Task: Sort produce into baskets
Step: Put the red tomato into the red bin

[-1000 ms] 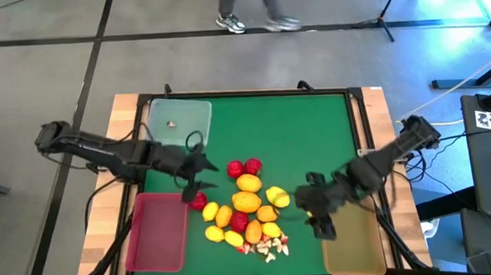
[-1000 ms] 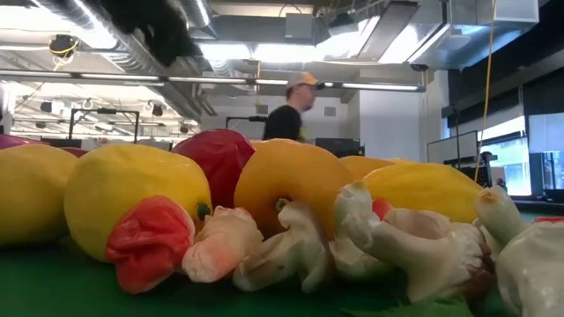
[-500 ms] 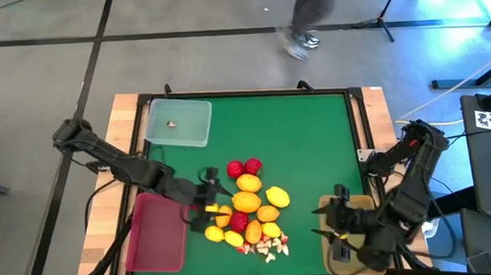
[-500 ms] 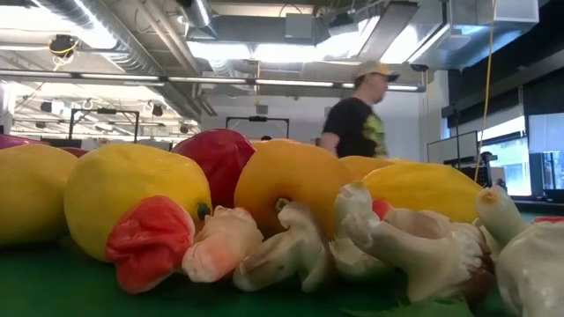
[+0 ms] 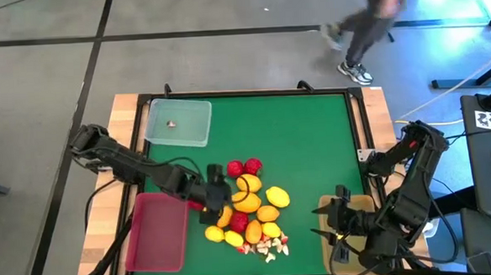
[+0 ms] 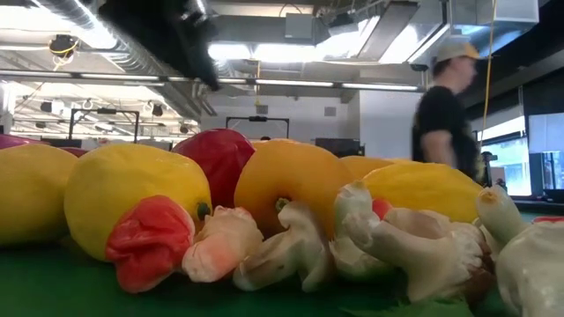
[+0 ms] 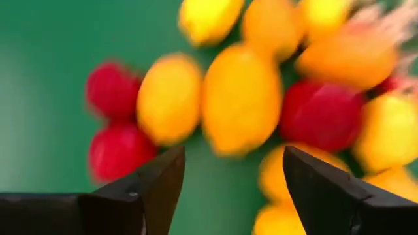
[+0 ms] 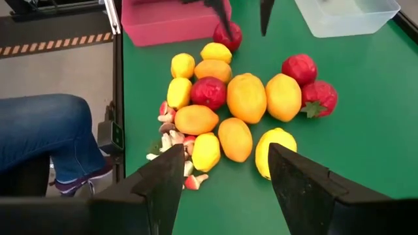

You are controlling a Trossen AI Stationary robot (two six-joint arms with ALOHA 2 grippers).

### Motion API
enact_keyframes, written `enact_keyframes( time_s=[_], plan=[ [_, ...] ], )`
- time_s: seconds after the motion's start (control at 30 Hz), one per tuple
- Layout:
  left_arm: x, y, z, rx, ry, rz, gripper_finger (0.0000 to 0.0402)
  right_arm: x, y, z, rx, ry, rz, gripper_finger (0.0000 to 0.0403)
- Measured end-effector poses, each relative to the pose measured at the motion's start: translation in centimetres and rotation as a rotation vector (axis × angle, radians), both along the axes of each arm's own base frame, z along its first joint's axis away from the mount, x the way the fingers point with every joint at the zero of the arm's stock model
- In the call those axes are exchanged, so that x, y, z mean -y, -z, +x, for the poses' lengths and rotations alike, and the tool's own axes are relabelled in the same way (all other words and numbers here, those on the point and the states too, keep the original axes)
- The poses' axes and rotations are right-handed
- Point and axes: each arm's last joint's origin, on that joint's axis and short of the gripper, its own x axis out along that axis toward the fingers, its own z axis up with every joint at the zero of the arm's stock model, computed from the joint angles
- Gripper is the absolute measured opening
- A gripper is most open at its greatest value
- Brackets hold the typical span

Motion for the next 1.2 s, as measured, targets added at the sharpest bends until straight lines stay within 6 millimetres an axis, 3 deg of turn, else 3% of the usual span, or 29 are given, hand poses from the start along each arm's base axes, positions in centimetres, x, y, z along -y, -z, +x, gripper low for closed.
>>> enact_keyframes(
  time_s=[0.23,0.4,0.87,1.2],
  plan=[
    [-3.3,-2.1,-3.5,-0.104,-0.058,-0.1,0.0253,0.0,0.2,0.0,-0.01,-0.002,-0.017,0.0221],
    [-3.5,-1.2,-5.0,-0.25,-0.039,-0.123,0.0253,0.0,0.2,0.0,-0.013,-0.001,-0.019,0.0221],
    [-2.9,2.2,-4.5,-0.365,0.027,-0.178,0.0257,0.0,0.2,0.0,-0.013,-0.001,-0.017,0.0221],
    [-2.1,2.4,-4.6,-0.385,0.052,-0.215,0.0334,0.0,0.2,0.0,-0.013,-0.001,-0.016,0.0221]
  ],
)
